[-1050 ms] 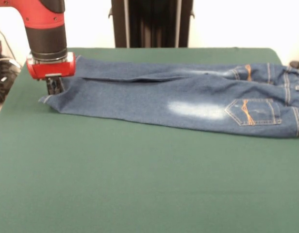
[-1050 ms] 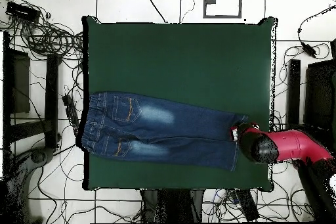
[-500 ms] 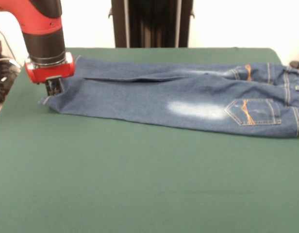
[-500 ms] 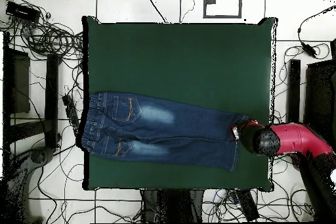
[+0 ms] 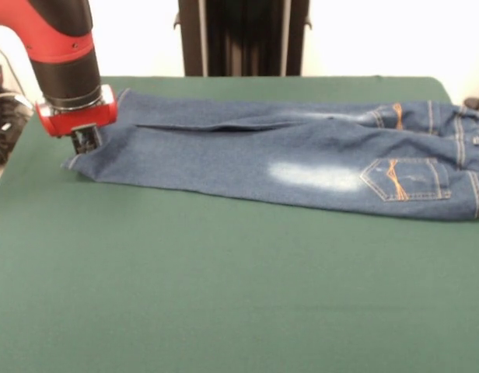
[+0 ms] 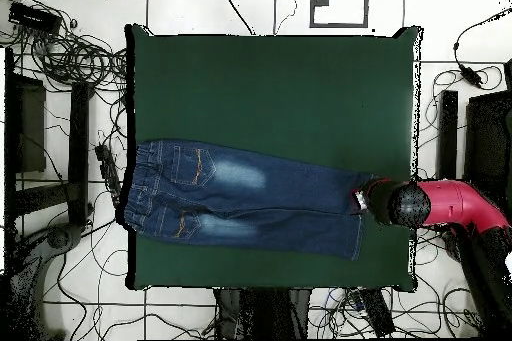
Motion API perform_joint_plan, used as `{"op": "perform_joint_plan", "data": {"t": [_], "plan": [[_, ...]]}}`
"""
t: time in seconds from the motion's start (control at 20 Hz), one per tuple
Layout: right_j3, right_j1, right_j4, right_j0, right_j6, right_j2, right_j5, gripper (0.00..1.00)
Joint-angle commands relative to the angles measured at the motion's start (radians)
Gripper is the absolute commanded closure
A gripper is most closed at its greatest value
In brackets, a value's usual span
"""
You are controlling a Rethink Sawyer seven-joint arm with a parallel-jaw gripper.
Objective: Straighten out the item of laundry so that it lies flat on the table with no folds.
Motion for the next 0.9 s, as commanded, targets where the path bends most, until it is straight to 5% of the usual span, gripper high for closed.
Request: {"op": "perform_joint_plan", "data": {"t": [0.05, 0.9], "plan": [[-0.166, 0.11, -0.064, 0.02, -0.331, 0.095, -0.128, 1.0], [-0.15, 0.014, -0.003, 0.029, -0.391, 0.112, 0.023, 1.0]]}}
